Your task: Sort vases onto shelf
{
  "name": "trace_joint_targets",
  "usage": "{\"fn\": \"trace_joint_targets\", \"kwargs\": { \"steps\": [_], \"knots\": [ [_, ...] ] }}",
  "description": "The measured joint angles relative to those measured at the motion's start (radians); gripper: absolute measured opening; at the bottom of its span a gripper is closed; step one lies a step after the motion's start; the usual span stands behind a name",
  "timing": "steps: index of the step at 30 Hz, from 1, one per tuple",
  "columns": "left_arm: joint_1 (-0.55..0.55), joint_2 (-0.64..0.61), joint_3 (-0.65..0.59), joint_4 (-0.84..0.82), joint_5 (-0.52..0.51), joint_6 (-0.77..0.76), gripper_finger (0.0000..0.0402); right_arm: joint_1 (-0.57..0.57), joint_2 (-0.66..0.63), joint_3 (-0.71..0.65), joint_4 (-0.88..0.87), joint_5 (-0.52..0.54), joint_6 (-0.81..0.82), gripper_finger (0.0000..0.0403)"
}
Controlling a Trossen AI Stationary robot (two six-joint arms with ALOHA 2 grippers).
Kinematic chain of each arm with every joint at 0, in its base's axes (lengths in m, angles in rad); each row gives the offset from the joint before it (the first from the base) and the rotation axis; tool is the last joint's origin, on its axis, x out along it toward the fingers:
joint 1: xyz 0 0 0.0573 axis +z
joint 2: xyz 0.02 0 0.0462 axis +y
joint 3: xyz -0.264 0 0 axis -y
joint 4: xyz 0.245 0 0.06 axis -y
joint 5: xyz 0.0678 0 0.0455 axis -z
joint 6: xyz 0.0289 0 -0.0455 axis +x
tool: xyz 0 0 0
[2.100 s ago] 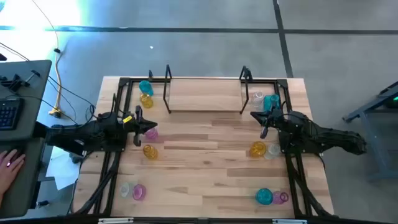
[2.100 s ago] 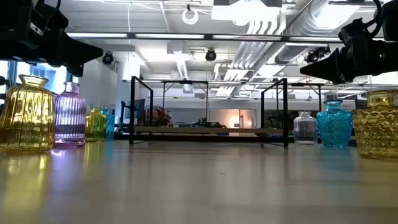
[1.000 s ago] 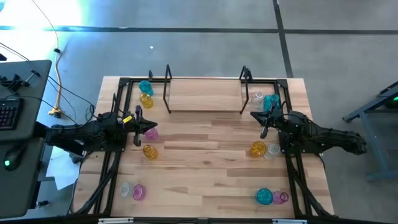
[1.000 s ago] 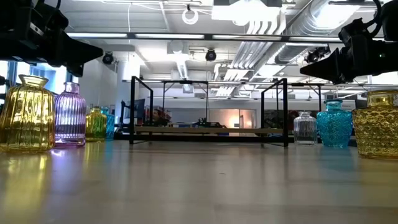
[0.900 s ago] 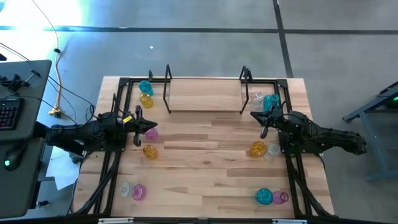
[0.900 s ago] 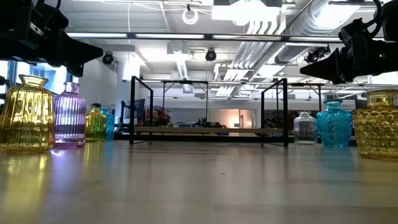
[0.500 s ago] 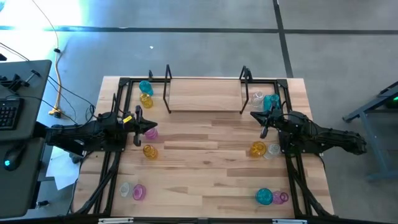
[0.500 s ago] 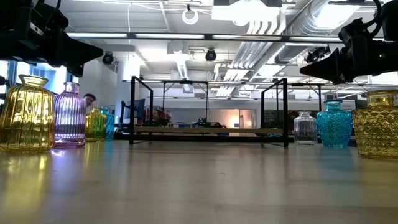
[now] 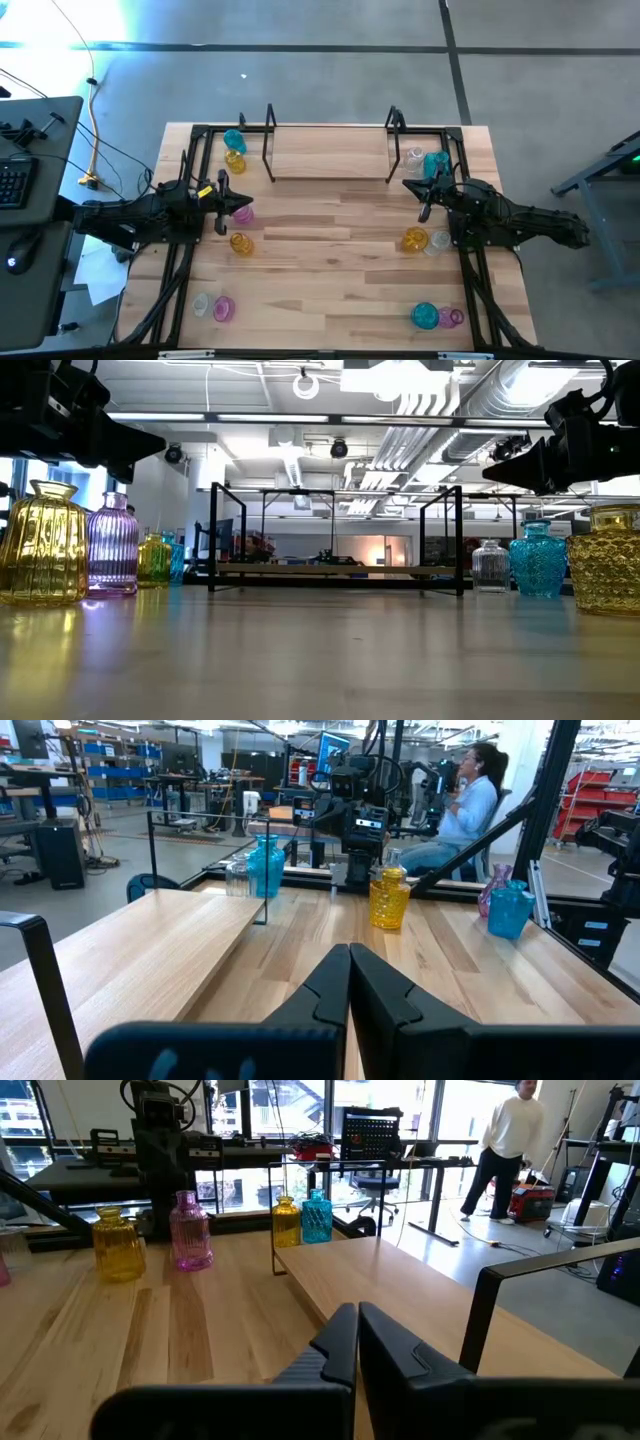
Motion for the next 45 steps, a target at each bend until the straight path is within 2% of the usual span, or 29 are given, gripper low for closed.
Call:
{"fn": "trace_joint_targets", "kwargs": {
  "steps": [14, 23, 36, 38, 45],
  "knots": [
    [0.0, 0.0, 0.0, 0.006, 0.0, -0.002, 0.0001, 0.0, 0.0, 0.0, 0.0, 0.0, 0.0, 0.0],
    [0.0, 0.0, 0.0, 0.053, 0.015, -0.155, 0.0001, -0.007, 0.0, 0.0, 0.001, 0.011, -0.043, 0.0],
    [0.005, 0.0, 0.014, 0.136, 0.025, -0.066, 0.0001, -0.008, 0.0, 0.0, 0.008, 0.02, 0.026, 0.0],
    [0.012, 0.0, 0.025, 0.129, 0.008, -0.037, 0.0001, -0.008, 0.0, -0.001, 0.036, 0.047, -0.005, 0.0],
    [0.047, 0.001, 0.043, 0.104, -0.016, 0.0, 0.0001, -0.008, 0.0, -0.001, 0.197, 0.034, -0.025, 0.0]
  ]
}}
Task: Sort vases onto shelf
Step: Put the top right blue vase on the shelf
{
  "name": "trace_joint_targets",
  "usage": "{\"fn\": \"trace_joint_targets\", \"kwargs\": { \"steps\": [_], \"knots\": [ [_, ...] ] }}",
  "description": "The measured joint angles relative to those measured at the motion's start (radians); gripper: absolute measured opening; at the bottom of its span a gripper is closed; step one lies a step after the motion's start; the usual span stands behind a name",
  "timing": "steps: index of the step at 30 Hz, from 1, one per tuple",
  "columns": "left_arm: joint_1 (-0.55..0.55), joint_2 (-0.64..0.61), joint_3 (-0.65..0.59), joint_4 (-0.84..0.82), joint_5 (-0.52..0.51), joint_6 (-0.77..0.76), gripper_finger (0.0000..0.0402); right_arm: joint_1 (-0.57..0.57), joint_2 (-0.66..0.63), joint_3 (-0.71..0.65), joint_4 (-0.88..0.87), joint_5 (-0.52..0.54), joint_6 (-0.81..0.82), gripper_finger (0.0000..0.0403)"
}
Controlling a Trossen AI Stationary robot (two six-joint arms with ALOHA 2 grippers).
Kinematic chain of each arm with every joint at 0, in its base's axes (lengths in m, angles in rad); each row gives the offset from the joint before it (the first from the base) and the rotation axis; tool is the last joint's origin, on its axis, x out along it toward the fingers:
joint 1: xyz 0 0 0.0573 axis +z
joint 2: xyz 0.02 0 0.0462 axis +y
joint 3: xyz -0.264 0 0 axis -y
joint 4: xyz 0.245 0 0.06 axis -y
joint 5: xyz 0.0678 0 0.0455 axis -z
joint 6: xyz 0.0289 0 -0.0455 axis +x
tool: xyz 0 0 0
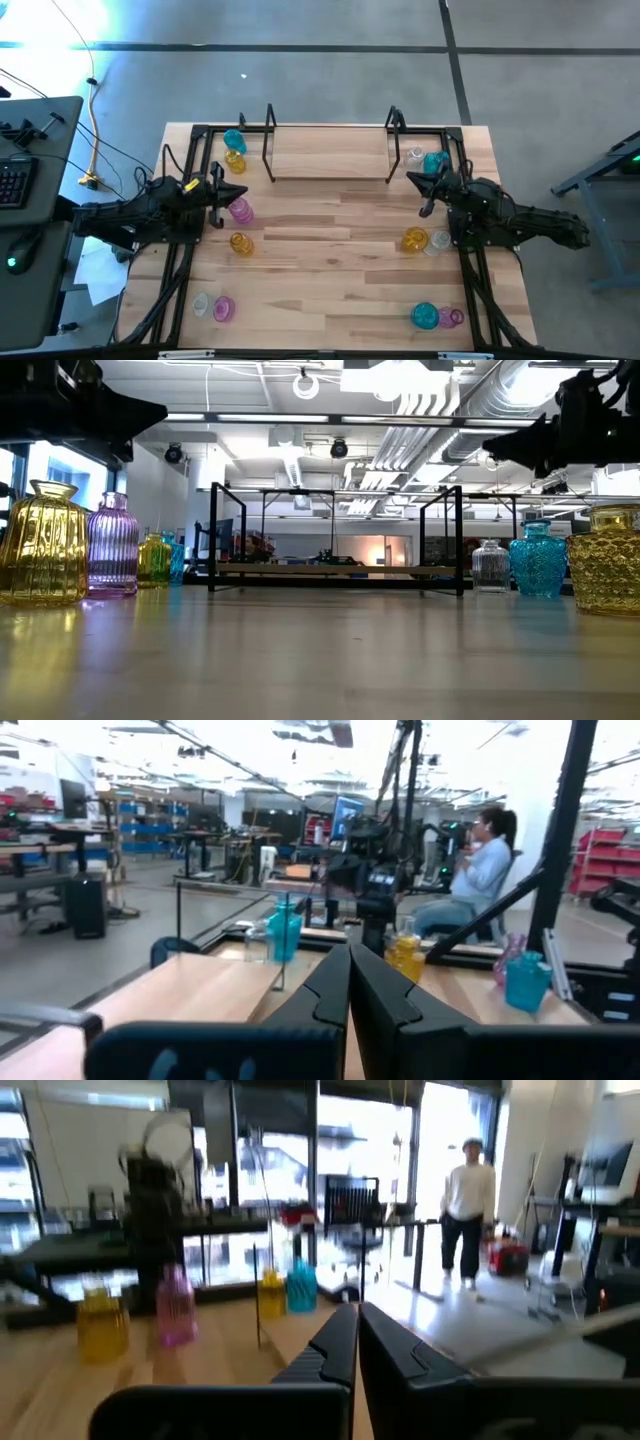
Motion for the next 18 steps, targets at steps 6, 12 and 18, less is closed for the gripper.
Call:
{"fn": "trace_joint_targets", "kwargs": {
  "steps": [6, 12, 18],
  "knots": [
    [0.012, 0.0, 0.0, -0.063, -0.001, -0.011, 0.0001, 0.0, 0.0, 0.0, 0.087, 0.067, -0.008, 0.0],
    [0.012, 0.0, 0.0, -0.103, -0.003, -0.036, 0.0001, 0.0, 0.0, 0.072, -0.026, 0.333, -0.029, 0.0005],
    [0.012, 0.0, -0.014, -0.087, -0.003, -0.046, 0.0001, 0.0, 0.0, 0.168, -0.237, 0.519, 0.03, 0.006]
  ]
}}
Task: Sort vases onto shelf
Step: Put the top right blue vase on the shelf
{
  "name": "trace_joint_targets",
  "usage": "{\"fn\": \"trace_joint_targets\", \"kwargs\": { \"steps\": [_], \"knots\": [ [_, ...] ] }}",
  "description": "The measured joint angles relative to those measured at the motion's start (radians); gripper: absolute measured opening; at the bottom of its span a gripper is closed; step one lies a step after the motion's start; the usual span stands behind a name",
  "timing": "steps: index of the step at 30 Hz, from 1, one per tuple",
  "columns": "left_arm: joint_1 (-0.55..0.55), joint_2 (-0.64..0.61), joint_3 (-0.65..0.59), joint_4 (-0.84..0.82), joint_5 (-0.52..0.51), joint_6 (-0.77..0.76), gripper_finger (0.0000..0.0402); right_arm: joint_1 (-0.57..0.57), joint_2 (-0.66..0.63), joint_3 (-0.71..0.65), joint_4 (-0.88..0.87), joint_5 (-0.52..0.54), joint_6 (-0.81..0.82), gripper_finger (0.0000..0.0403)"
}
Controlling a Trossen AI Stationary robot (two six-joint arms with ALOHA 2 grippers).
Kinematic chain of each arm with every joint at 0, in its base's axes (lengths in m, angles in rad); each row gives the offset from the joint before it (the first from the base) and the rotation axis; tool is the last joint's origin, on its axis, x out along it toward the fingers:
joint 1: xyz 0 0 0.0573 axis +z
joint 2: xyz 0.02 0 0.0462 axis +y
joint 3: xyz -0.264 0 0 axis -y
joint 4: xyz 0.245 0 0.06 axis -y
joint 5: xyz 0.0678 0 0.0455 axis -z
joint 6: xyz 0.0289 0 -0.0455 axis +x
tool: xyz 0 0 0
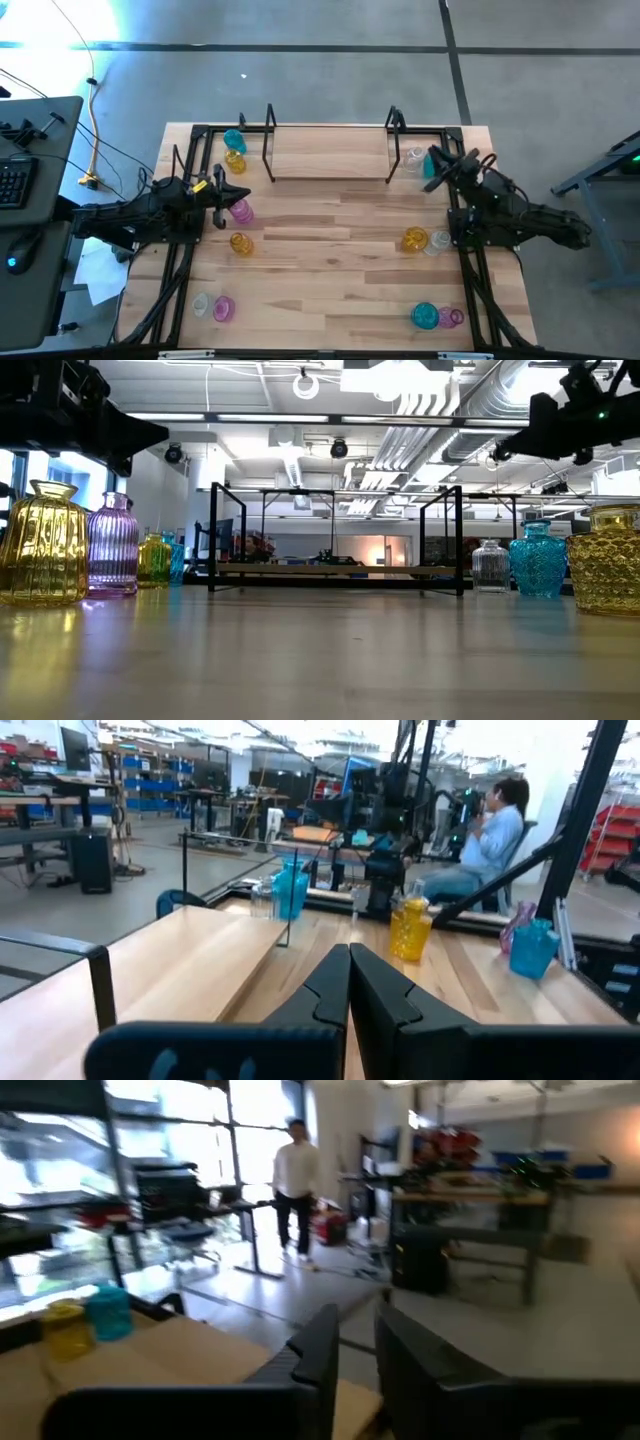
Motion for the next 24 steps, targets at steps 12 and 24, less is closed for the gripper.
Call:
{"fn": "trace_joint_targets", "kwargs": {
  "steps": [12, 24],
  "knots": [
    [0.0, 0.0, -0.029, 0.008, 0.004, -0.001, 0.0, -0.01, 0.143, 0.11, -0.365, 0.167, 0.405, 0.02],
    [0.0, 0.0, -0.029, 0.023, 0.004, 0.029, 0.0, -0.212, 0.502, 0.479, -0.889, -0.03, 0.724, 0.0189]
  ]
}}
